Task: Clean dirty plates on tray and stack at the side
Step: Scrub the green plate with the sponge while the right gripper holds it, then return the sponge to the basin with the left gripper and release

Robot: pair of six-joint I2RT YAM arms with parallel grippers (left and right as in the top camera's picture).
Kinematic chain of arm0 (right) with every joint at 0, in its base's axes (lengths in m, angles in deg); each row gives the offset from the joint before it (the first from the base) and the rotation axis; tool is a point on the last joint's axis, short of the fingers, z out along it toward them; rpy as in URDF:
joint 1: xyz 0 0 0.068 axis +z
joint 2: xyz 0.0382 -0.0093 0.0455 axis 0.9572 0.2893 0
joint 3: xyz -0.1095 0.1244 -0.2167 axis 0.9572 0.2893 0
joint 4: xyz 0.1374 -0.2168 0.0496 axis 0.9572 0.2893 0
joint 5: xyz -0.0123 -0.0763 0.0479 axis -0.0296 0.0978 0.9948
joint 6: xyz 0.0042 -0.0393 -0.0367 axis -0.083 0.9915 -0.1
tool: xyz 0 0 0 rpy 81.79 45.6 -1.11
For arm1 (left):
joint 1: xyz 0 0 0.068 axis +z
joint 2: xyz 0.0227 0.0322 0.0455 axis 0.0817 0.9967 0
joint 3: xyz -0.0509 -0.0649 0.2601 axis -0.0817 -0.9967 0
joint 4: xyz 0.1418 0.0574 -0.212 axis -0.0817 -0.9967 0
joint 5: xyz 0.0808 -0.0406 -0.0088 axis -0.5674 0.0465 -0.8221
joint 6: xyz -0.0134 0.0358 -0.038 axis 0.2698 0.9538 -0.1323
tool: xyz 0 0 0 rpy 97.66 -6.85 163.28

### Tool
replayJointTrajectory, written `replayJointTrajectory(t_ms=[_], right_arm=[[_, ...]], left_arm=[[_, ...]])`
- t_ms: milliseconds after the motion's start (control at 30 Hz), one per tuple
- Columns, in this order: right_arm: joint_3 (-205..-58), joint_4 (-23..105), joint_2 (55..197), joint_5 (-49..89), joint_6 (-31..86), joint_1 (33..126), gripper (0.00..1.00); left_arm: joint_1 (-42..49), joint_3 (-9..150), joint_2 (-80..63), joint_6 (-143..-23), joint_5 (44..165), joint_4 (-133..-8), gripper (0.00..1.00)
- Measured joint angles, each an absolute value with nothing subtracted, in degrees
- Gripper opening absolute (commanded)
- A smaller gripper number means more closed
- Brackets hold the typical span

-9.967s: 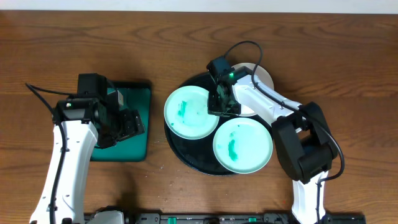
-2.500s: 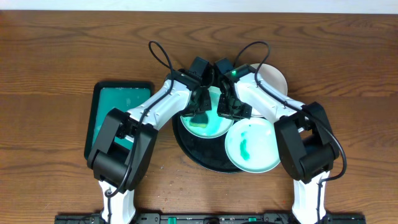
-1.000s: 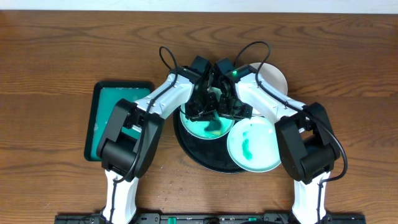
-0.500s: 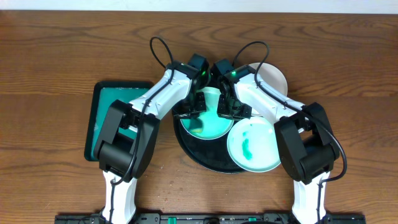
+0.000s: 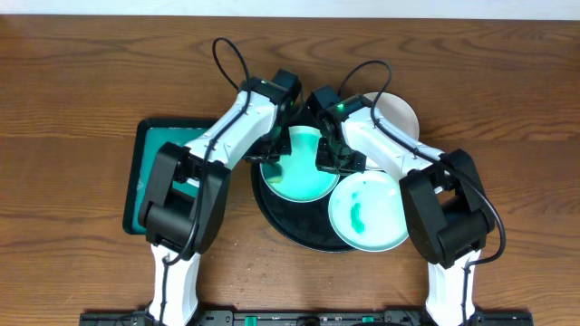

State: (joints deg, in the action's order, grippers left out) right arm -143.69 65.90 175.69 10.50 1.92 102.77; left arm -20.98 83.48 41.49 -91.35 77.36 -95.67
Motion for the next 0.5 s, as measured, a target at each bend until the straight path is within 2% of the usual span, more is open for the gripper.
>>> replayJointTrajectory(t_ms=[267,500], right_arm=[[-143.7,65.9,175.7,10.5,1.9,102.8,0.01],[-143.7,65.5,175.7,10.9,3.4,102.8,0.01]], left_arm=[[-18.9,83.4,29.7,-90.6,76.1,-98.2,0.07],[-16.3,83.4,17.8,-90.1,71.1,-106.9,0.07]])
